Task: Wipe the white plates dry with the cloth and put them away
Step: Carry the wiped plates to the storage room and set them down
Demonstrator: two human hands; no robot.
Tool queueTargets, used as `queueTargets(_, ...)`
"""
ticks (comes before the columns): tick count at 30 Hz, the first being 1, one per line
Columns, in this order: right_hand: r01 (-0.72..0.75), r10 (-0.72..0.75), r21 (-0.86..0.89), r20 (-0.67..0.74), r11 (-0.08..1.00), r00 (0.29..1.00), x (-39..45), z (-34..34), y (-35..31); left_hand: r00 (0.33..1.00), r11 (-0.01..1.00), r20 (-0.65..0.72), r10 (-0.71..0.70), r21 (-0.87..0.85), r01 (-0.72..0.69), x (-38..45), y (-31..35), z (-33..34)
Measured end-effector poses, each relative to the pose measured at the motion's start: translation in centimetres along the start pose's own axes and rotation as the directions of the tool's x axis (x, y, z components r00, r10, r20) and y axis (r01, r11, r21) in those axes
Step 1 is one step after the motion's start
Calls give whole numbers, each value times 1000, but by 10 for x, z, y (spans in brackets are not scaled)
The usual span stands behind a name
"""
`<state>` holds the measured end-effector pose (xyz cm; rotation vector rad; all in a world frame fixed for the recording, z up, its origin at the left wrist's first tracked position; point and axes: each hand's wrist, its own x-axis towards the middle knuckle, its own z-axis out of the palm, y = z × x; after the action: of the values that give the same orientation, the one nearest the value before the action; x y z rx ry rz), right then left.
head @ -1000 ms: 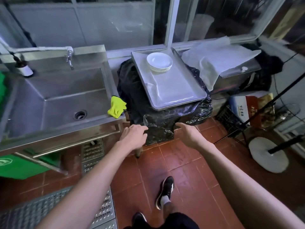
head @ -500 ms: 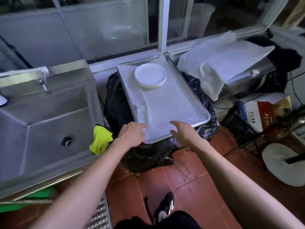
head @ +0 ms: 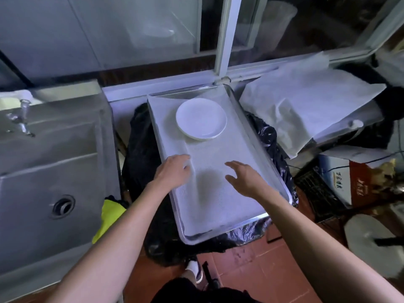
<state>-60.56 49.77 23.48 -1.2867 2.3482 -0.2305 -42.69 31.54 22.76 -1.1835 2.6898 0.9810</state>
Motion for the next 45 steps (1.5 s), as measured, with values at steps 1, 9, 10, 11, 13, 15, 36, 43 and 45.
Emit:
queueTargets(1, -13, 13, 9, -15, 1000, 1000, 10, -4, 1, 1000, 999, -11, 1, -32, -2, 14, -1, -2)
queueTargets(9, -95, 138, 279, -137, 956, 981, 82, -34, -3, 977, 816, -99, -191, -569, 101, 92, -13, -20)
queueTargets(10, -106, 156, 307, -142, 946, 977, 88, -35, -3, 974, 785, -96, -206, -610, 106, 97, -14, -21)
queueTargets(11, -112, 169, 330, -148, 937, 975, 96, -36, -3, 972, 757, -94, -217, -644, 107, 104, -15, -21)
queueTargets(13, -116, 187, 378, -158, 918, 970, 114, -37, -1, 967, 717, -95, -238, -688, 109, 118, -16, -21)
queueTargets(15, -129, 213, 425, -157, 896, 964, 132, -37, 3, 958, 680, -118, -261, -726, 96, 133, -15, -20)
queueTargets(36, -12, 269, 787, -197, 616, 943, 267, -15, 29, 812, 397, -156, -562, -912, 99, 215, 11, 14)
queueTargets(43, -40, 348, 856, -166, 515, 923, 269, -3, 19, 777, 299, -137, -615, -952, 68, 217, 20, 15)
queueTargets(45, -78, 404, 892, -123, 446, 907, 269, -4, 14, 777, 298, -139, -614, -952, 65, 217, 22, 15)
